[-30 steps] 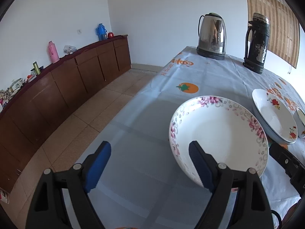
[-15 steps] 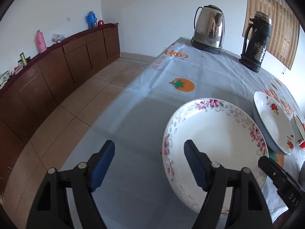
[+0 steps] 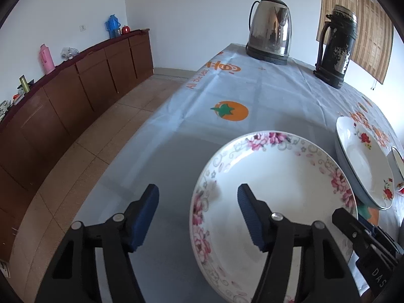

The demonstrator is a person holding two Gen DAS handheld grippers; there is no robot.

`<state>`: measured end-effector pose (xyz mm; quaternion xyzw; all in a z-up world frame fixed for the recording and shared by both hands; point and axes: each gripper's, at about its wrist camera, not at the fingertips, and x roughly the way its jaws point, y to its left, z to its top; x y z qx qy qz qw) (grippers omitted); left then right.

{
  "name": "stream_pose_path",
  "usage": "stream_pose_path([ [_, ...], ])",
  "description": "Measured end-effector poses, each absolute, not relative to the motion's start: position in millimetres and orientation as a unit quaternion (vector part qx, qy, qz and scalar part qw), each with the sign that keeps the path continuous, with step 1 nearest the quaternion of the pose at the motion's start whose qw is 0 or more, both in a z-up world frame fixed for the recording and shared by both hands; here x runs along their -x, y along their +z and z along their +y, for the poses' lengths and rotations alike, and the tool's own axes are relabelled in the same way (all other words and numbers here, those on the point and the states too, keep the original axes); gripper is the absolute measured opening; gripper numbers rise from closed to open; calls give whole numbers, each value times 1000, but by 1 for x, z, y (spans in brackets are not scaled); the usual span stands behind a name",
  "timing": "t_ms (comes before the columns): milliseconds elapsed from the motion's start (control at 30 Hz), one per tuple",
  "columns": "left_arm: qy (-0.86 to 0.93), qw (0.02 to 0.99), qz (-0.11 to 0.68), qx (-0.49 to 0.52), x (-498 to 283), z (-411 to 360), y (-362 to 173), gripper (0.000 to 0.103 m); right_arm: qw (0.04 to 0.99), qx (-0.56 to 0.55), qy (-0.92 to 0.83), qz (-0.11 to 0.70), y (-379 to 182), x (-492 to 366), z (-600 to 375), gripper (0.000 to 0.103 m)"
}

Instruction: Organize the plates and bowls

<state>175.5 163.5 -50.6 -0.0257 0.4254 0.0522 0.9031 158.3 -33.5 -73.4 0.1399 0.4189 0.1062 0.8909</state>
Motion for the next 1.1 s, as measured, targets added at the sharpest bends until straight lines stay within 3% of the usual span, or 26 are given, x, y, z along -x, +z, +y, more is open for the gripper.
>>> stream_pose_path([
  [700,46,901,431,29,-186,158,-61,61,886,-129,119,430,-76,-174,-24,19],
  [767,34,901,431,38,-186,157,-61,56,886,-129,120,430,-76,-174,-25,19],
  [800,24,901,431,42,-186,156,-61,47,886,-129,120,430,-76,-174,-25,19],
  [967,24,904,423,55,-184,155,-60,45,883,-145,126,429,-78,-176,-29,17],
  [1100,33,905,420,68,-183,161,-60,35,883,-143,126,429,-78,-176,-29,17],
])
